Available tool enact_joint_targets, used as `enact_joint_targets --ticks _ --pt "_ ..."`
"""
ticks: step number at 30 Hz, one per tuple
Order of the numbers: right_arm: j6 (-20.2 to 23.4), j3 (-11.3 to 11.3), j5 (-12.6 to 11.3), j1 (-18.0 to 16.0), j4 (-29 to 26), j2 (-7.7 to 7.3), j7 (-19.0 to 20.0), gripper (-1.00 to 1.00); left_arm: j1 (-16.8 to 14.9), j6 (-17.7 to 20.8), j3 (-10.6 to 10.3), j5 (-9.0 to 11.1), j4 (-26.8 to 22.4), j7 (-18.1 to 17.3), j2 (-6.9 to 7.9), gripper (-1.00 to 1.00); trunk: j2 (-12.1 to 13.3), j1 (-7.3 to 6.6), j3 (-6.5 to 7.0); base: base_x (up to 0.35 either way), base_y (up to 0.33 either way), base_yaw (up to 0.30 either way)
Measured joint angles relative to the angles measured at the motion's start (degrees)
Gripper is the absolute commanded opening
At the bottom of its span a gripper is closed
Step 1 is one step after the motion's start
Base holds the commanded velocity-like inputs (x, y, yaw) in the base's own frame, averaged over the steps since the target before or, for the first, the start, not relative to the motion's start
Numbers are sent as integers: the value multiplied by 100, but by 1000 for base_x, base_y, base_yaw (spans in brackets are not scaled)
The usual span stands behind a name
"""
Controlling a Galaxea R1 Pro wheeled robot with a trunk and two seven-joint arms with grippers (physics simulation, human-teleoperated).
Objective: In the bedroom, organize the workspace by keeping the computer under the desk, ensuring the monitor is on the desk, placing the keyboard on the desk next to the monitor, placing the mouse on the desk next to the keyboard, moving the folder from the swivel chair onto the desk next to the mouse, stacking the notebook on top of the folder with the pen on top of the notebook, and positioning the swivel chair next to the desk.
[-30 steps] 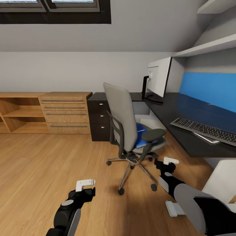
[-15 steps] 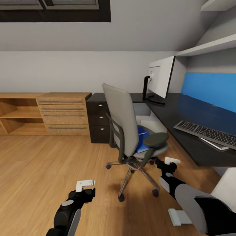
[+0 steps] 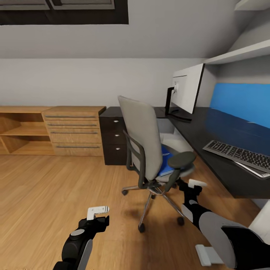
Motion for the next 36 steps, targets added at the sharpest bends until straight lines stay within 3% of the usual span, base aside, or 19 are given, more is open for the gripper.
enact_joint_targets --ticks 10,36 --pt "-10 47 15 2 7 95 11 100 0 -6 13 7 0 0 6 100 0 0 21 0 0 257" --pt "-13 50 13 1 13 114 17 100 0 -8 35 -1 1 0 5 100 0 0 39 -45 39 269"
